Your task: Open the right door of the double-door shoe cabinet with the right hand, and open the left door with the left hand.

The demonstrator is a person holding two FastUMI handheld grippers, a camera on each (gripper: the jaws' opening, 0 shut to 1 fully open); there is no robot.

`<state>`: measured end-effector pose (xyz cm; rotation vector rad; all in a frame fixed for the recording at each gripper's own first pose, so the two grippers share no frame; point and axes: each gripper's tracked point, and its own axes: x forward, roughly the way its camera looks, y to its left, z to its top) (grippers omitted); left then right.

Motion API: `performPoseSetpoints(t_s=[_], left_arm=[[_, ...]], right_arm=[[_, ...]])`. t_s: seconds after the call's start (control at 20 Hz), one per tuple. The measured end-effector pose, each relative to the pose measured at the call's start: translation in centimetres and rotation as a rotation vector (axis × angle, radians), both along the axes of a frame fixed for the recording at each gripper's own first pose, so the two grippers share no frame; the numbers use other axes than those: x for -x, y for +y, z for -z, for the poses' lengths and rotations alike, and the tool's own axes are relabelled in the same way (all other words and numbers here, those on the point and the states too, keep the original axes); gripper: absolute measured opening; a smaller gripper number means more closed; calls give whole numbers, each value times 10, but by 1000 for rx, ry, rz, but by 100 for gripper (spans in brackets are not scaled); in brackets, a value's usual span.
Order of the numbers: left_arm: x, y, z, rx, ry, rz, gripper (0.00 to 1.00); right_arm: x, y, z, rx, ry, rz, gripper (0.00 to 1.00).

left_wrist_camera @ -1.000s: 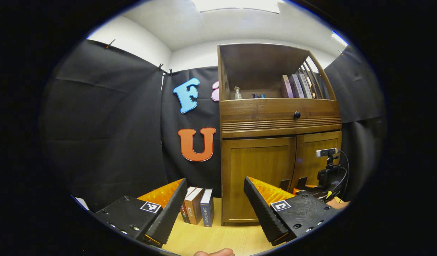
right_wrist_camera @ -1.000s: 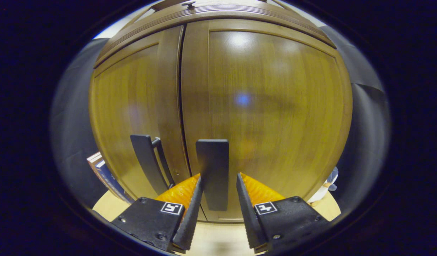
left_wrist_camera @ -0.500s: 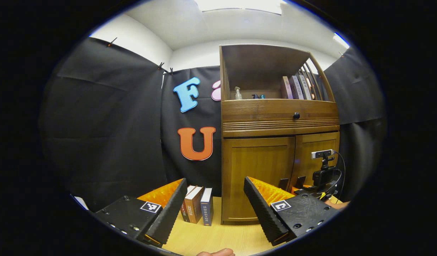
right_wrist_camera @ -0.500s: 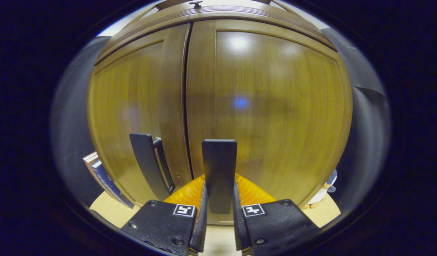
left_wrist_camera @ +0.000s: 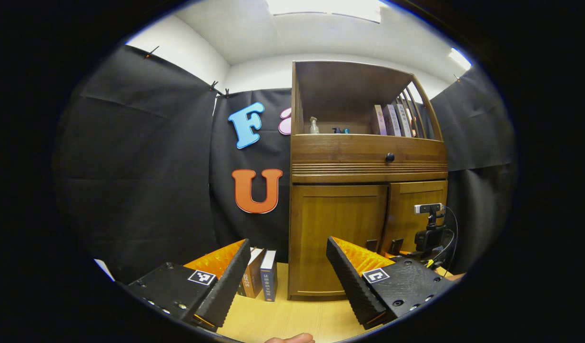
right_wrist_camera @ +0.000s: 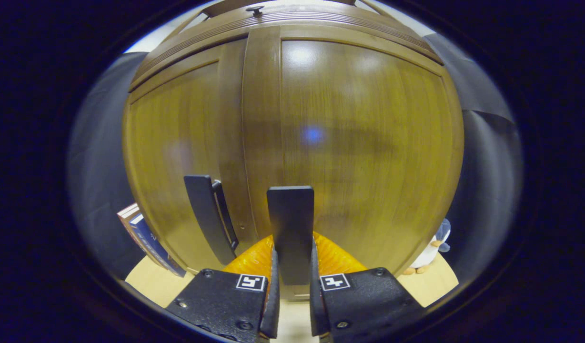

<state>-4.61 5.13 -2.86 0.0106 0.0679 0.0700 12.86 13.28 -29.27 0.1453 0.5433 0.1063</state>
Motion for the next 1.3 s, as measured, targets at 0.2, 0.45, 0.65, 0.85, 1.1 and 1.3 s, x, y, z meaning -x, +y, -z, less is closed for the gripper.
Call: performPoseSetpoints(t_s=[0.2,0.45,0.65,0.85,1.1,1.3], left_arm=[[3,-8,5,25,15,16,96],[6,-24,5,65,14,51,95],[6,-34,8,59,16,71,100],[3,-42,14,56,28,89,100],[0,-49,19,54,33,111,95],[-7,-52,25,51,44,116,94]], right_arm=[[16,-6,-4,1,-6,-10,29],[39,-16,-8,21,8,3,29],[57,-23,-12,6,10,-9,29],[77,-35,-16,11,10,-11,29],[96,-47,-20,2,10,-8,28],[110,-59,-22,5,10,-4,28]])
